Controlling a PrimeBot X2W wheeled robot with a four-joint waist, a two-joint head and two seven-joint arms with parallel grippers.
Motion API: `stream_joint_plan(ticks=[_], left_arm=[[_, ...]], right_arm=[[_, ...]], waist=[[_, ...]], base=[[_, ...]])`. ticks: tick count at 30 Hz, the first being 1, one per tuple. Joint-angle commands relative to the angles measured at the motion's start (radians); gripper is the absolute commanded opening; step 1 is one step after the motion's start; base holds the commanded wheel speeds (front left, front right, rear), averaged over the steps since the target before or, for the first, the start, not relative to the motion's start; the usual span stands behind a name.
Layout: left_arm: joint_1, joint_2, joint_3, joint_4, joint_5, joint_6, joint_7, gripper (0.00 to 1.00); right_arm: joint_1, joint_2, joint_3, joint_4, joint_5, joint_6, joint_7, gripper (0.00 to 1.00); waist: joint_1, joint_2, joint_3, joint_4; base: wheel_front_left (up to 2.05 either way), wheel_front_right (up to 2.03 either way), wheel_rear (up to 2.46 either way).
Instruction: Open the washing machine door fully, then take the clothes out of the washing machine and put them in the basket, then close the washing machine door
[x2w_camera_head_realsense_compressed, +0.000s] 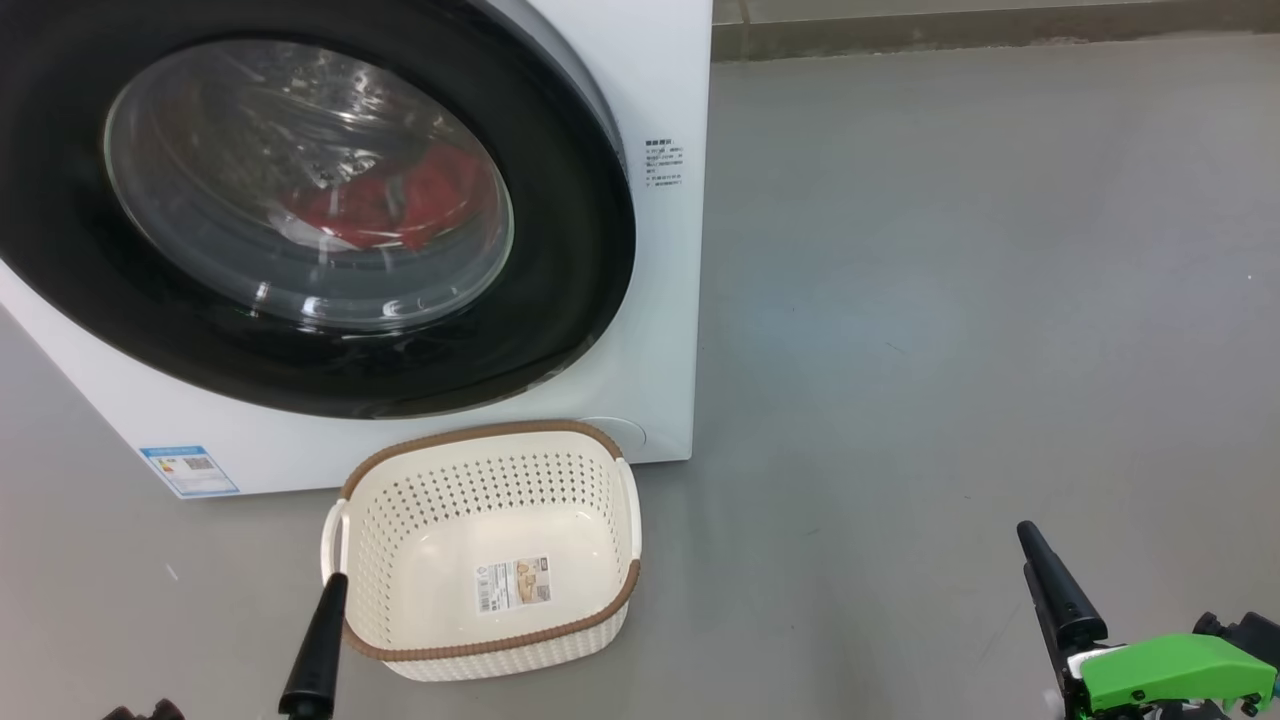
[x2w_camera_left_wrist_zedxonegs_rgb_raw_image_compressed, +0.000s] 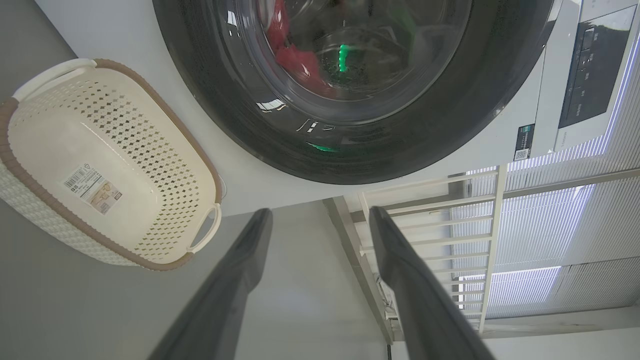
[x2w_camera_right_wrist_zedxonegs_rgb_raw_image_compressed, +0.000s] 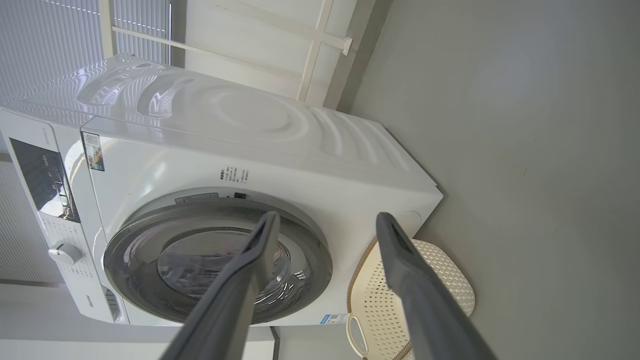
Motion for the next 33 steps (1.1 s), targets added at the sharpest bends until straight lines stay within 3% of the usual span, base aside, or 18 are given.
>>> stream_joint_plan(ticks=[1, 33], left_arm=[[-0.012, 0.015, 0.004, -0.036, 0.047, -0.003, -0.014, 1.0], [0.01, 0.026, -0.042, -0.088, 0.527, 0.044, -0.105, 1.0]], right_arm=[[-0.035, -0.022, 0.012, -0.019, -0.033, 0.002, -0.011, 1.0], [-0.024, -0.045, 0.028, -0.04, -0.428, 0.004, -0.102, 1.0]], waist=[[-0.0001, -0.0001, 0.001, 0.0], [-0.0001, -0.0001, 0.013, -0.004]], base=[[0.0, 0.0, 0.0], [0.0, 0.0, 0.0]])
